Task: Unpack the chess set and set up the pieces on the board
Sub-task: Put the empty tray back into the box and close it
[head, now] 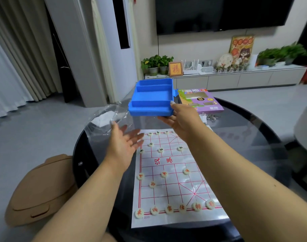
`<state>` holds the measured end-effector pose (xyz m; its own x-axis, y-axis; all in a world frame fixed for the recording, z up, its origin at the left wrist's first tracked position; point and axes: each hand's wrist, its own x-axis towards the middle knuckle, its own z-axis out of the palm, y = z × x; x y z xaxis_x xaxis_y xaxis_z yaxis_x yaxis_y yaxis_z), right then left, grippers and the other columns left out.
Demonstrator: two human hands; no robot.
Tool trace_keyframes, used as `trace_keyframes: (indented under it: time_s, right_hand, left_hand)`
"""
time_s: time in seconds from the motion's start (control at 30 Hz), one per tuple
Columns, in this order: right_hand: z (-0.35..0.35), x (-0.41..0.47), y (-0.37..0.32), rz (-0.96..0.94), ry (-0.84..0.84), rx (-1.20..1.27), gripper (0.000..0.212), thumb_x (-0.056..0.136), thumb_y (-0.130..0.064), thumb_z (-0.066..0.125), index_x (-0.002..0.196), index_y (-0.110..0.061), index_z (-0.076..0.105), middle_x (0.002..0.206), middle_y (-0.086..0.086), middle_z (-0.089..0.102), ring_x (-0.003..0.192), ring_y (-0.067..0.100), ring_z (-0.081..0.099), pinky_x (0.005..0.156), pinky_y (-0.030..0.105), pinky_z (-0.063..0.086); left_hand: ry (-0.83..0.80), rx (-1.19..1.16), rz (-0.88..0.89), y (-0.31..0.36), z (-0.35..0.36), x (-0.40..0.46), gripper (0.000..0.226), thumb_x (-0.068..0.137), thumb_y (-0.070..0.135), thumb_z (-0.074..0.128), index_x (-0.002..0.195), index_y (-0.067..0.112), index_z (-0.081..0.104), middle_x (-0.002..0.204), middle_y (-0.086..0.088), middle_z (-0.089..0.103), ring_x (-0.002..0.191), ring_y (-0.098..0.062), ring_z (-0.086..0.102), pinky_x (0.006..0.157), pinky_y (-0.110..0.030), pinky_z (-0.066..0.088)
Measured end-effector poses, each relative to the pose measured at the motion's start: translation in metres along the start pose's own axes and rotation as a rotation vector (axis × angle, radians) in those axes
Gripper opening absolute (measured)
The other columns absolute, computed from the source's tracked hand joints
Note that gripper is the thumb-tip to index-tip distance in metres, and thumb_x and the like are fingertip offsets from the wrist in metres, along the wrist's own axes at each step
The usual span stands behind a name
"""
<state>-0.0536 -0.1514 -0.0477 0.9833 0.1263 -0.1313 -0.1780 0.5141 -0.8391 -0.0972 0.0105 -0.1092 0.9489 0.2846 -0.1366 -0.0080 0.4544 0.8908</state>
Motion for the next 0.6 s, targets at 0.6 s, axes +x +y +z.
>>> trace_keyframes:
  time_s: [0.6]
  right_hand:
    - [-0.021,-0.065,-0.002,-0.035,0.119,-0.211,0.011,0.098,-0.015,0.044,0.106,-0.014,0.051,0.098,0.009,0.06,0.088,0.026,0.068,0.076,0.037,0.059]
  left_hand:
    - [-0.225,-0.26,-0.197,0.024,0.041,-0.032,0.028,0.094,0.047,0.049,0.109,0.029,0.063,0.111,-0.011,0.067,0.104,-0.034,0.064,0.085,-0.047,0.055]
